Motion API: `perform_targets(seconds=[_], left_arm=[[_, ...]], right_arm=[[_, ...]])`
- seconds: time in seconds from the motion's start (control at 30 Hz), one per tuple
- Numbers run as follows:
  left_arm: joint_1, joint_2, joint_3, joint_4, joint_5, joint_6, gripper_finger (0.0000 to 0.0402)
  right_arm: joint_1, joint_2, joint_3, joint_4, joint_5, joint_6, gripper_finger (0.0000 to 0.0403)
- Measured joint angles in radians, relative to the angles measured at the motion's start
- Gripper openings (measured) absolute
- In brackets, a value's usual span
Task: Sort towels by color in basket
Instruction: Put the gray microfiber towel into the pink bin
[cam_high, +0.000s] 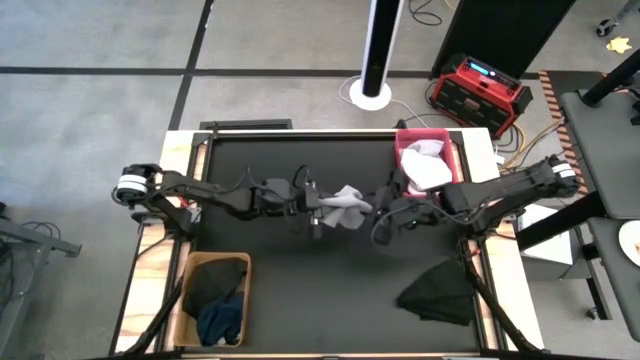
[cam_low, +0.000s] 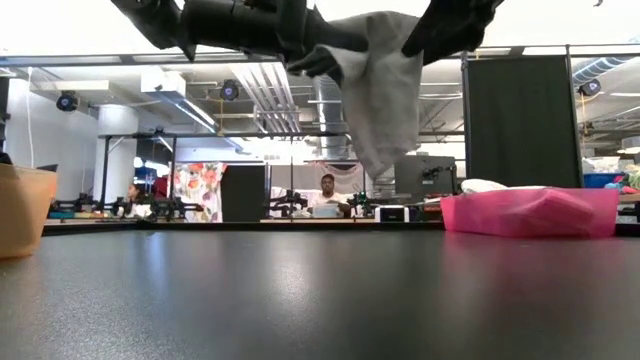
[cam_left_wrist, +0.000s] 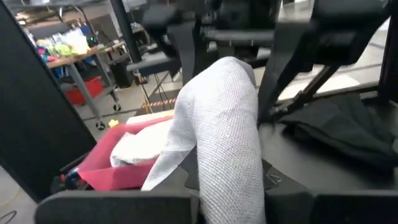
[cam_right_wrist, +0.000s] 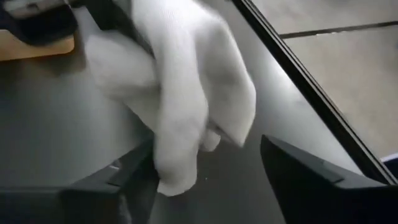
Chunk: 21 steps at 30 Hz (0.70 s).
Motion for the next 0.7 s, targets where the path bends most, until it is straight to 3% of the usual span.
perform_targets(seconds=[0.2, 0.4, 0.53, 0.7], left_arm=[[0.0, -0.023, -0.014, 0.008, 0.076, 0.001, 0.0023], [0.0, -0.018, -0.016, 0.036, 0.076, -0.004, 0.0023], [0.0, -0.013, -0.017, 0.058, 0.077, -0.018, 0.0031], [0.0, -0.009, -0.017, 0.059, 0.069, -0.026, 0.0074]], right_arm=[[0.0, 0.001, -0.094, 0.199, -0.054, -0.103, 0.0297], [0.0, 0.052, -0.149, 0.46, -0.101, -0.259, 0.0275], [0.0, 0.106, -0.151, 0.523, -0.1, -0.306, 0.0199], [-0.001, 0.145, -0.145, 0.542, -0.063, -0.331, 0.0041]])
